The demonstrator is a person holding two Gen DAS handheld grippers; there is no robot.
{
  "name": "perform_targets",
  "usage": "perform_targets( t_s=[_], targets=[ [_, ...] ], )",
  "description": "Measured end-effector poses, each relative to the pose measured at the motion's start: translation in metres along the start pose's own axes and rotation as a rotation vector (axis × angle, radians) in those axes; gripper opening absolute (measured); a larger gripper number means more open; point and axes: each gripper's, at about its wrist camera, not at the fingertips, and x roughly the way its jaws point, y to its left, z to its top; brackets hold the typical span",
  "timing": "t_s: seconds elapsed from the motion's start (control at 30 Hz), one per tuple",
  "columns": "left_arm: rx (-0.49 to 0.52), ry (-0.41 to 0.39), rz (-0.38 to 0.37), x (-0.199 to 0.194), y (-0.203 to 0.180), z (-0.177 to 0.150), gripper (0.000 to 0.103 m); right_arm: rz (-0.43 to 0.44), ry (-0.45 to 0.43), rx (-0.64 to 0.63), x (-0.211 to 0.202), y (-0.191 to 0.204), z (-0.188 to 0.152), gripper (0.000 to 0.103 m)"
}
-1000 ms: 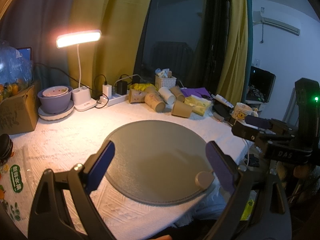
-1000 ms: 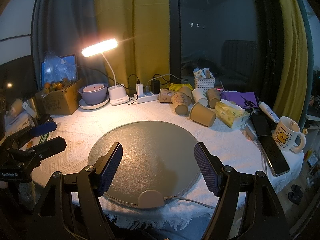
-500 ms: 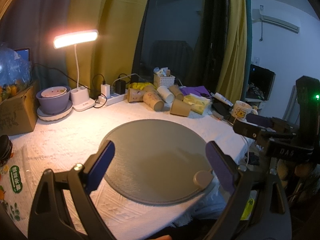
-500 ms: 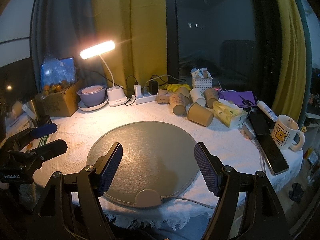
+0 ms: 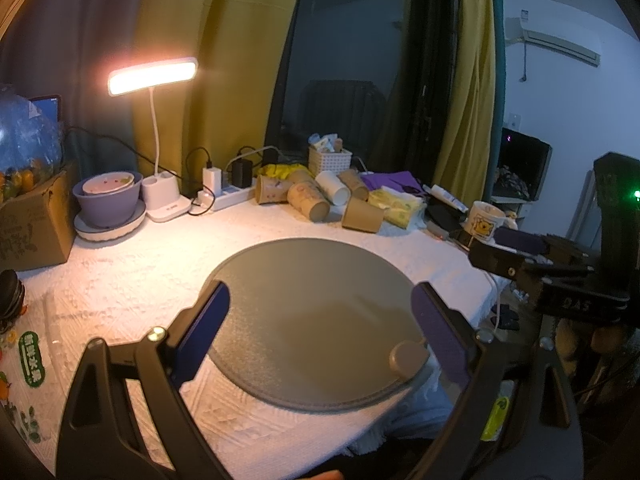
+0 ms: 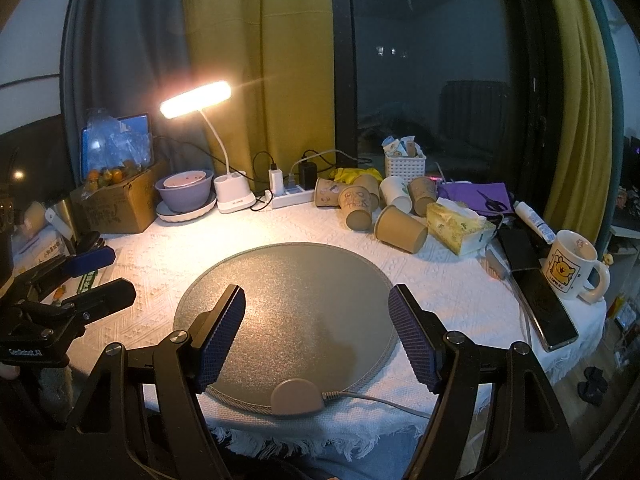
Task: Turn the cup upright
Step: 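Move the left tool toward the tan paper cup lying on its side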
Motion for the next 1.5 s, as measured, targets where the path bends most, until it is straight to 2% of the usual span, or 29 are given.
perform_targets(
  t_s=[0.17, 0.27, 0.4, 0.63, 0.8, 1.1, 1.33, 1.5],
  targets=[
    [0.041, 0.026, 0.016, 0.017, -0.006, -0.001, 0.093, -0.01, 0.01, 0.003, 0.005, -0.006, 0.001, 0.077],
    [0.051, 0.075, 0.002, 0.038, -0.011, 0.0, 0.093, -0.028, 0.032, 0.018, 0.017, -0.016, 0.0, 0.077],
    [0.053, 0.147, 0.0, 0.07, -0.019, 0.005, 0.093, -0.056, 0.047, 0.044, 0.032, -0.04, -0.002, 0.077],
    [0.071, 0.188, 0.029, 0.114, -0.043, 0.024, 0.093, -0.063, 0.037, 0.08, 0.053, -0.091, 0.001, 0.077],
    [0.031, 0.203, 0.031, 0.148, -0.055, 0.039, 0.093, -0.068, 0.047, 0.053, 0.072, -0.124, 0.013, 0.077],
    [-0.017, 0.249, 0.04, 0.21, -0.08, 0.06, 0.093, -0.089, 0.014, -0.019, 0.096, -0.165, 0.049, 0.077],
    [-0.048, 0.289, 0.046, 0.256, -0.091, 0.072, 0.093, -0.123, 0.032, -0.031, 0.128, -0.191, 0.062, 0.077],
    [-0.136, 0.342, 0.052, 0.294, -0.089, 0.079, 0.093, -0.132, 0.086, -0.025, 0.161, -0.211, 0.067, 0.077]
  ],
)
